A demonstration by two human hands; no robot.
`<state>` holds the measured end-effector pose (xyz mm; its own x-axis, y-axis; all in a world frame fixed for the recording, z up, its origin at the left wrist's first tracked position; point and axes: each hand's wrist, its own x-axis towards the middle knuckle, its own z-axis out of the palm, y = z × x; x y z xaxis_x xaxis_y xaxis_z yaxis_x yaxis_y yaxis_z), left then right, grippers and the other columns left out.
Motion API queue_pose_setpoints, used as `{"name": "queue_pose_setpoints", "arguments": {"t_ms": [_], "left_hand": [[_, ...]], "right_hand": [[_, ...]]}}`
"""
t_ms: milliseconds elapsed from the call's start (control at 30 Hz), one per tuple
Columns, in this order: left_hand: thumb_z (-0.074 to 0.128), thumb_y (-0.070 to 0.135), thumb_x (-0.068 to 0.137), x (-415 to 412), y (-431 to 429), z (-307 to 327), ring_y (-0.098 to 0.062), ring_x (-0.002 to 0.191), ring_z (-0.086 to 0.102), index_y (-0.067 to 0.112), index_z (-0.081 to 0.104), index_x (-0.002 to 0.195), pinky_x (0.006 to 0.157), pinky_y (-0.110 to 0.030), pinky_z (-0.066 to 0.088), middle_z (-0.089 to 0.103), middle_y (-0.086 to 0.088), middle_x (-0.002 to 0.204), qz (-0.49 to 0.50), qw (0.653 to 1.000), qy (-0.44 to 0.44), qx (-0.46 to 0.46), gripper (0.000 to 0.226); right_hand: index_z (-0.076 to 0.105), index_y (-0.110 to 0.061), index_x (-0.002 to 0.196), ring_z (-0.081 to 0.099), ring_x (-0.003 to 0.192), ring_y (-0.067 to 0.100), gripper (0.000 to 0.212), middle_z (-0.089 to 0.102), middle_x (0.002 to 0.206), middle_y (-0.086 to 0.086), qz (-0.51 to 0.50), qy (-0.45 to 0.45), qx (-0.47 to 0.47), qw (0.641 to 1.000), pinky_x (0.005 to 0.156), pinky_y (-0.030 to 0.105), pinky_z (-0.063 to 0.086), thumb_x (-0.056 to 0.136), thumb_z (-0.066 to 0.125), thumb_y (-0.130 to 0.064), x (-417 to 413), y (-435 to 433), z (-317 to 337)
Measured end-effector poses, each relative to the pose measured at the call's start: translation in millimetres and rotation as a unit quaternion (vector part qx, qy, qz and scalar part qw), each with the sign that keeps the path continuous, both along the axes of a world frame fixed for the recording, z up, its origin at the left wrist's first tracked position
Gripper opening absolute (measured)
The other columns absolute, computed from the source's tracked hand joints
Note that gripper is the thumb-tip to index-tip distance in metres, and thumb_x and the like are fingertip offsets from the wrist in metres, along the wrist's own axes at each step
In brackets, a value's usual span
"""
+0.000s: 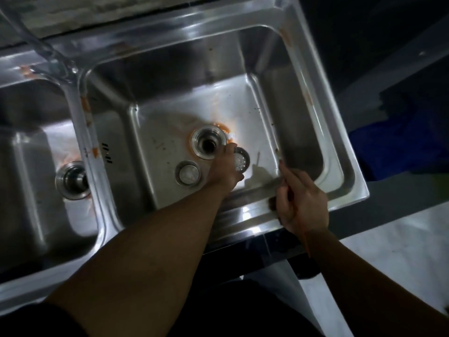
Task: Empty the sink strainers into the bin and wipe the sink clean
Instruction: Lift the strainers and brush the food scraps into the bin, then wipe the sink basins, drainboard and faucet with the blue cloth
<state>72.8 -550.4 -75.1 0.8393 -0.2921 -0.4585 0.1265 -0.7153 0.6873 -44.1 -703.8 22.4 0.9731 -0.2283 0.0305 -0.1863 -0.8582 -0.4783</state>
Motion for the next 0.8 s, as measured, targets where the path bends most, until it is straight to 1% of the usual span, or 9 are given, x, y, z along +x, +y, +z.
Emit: {"name": "queue_pose_setpoints", "arguments": {"t_ms": [167, 367, 500, 533, 567, 633, 667, 733, 800], "left_hand": [[0.095, 0.016, 0.06, 6, -2, -19, -0.026, 0.137, 0.043, 0.018, 0.033, 0.152, 0.108, -0.032, 0.039, 0.037, -0.007, 0.154, 0.031, 0.999, 0.034, -0.005, 0.112], [0.099, 0.02, 0.052, 8, -4, -20, -0.025, 0.141, 0.039, 0.016, 0.03, 0.155, 0.11, -0.029, 0.037, 0.037, -0.007, 0.157, 0.039, 0.997, 0.061, -0.017, 0.123], [0.098, 0.014, 0.052, 1, 0, -10, -0.018, 0.138, 0.043, 0.021, 0.028, 0.156, 0.099, -0.011, 0.036, 0.044, -0.003, 0.155, 0.059, 0.994, 0.071, -0.051, 0.126], [0.097, 0.011, 0.056, -2, 2, -5, -0.017, 0.136, 0.046, 0.023, 0.03, 0.156, 0.095, -0.007, 0.038, 0.048, -0.002, 0.152, 0.077, 0.992, 0.074, -0.063, 0.121], [0.094, 0.011, 0.063, -5, 4, 1, -0.018, 0.133, 0.05, 0.026, 0.032, 0.155, 0.095, -0.009, 0.043, 0.053, -0.002, 0.148, 0.093, 0.991, 0.075, -0.064, 0.112], [0.079, 0.02, 0.082, -13, 10, 16, -0.023, 0.125, 0.057, 0.032, 0.036, 0.151, 0.098, -0.025, 0.047, 0.06, -0.003, 0.14, 0.089, 0.995, 0.05, -0.018, 0.083], [0.069, 0.024, 0.09, -18, 13, 23, -0.026, 0.125, 0.058, 0.032, 0.038, 0.15, 0.098, -0.027, 0.044, 0.061, -0.004, 0.14, 0.064, 0.998, 0.023, 0.012, 0.068], [0.054, 0.026, 0.098, -32, 19, 39, -0.029, 0.127, 0.057, 0.025, 0.045, 0.147, 0.102, -0.027, 0.04, 0.059, -0.006, 0.142, 0.03, 0.999, -0.014, 0.018, 0.05], [0.049, 0.029, 0.101, -46, 20, 55, -0.03, 0.127, 0.057, 0.021, 0.051, 0.143, 0.108, -0.034, 0.044, 0.06, -0.008, 0.141, 0.03, 0.999, -0.024, 0.017, 0.042]], "right_hand": [[0.067, -0.012, 0.128, 0.064, 0.077, 0.016, 0.043, 0.067, 0.113, 0.006, 0.018, 0.002, 0.004, 1.0, 0.068, 0.023, 0.051, 0.093, 0.045, -0.024, -1, -3, -5], [0.067, -0.012, 0.127, 0.064, 0.082, 0.016, 0.042, 0.067, 0.113, 0.004, 0.032, -0.004, -0.001, 0.999, 0.069, 0.022, 0.05, 0.092, 0.046, -0.025, -1, -5, -12], [0.067, -0.011, 0.126, 0.067, 0.085, 0.02, 0.042, 0.068, 0.114, 0.005, 0.038, 0.015, -0.001, 0.999, 0.071, 0.024, 0.052, 0.093, 0.046, -0.026, -1, -5, -9], [0.067, -0.011, 0.126, 0.068, 0.085, 0.021, 0.042, 0.068, 0.114, 0.006, 0.04, 0.015, 0.005, 0.999, 0.071, 0.026, 0.054, 0.093, 0.046, -0.026, 0, -5, -7], [0.067, -0.01, 0.127, 0.068, 0.085, 0.021, 0.043, 0.068, 0.114, 0.006, 0.041, 0.022, 0.012, 0.999, 0.071, 0.028, 0.056, 0.093, 0.045, -0.026, 0, -5, -5], [0.066, -0.01, 0.128, 0.067, 0.083, 0.02, 0.046, 0.067, 0.114, 0.006, 0.04, 0.026, 0.017, 0.999, 0.071, 0.03, 0.058, 0.093, 0.041, -0.026, 0, -3, -3], [0.065, -0.01, 0.129, 0.067, 0.082, 0.019, 0.046, 0.067, 0.113, 0.006, 0.039, 0.023, 0.023, 0.999, 0.072, 0.031, 0.059, 0.093, 0.041, -0.025, 0, -3, -2], [0.064, -0.008, 0.131, 0.065, 0.079, 0.017, 0.044, 0.067, 0.111, 0.006, 0.022, 0.014, 0.054, 0.998, 0.071, 0.031, 0.059, 0.093, 0.045, -0.019, 2, -5, -2], [0.06, -0.008, 0.135, 0.062, 0.078, 0.011, 0.042, 0.066, 0.107, 0.005, 0.012, 0.004, 0.108, 0.994, 0.073, 0.031, 0.058, 0.096, 0.046, -0.014, 7, -6, 1]]}}
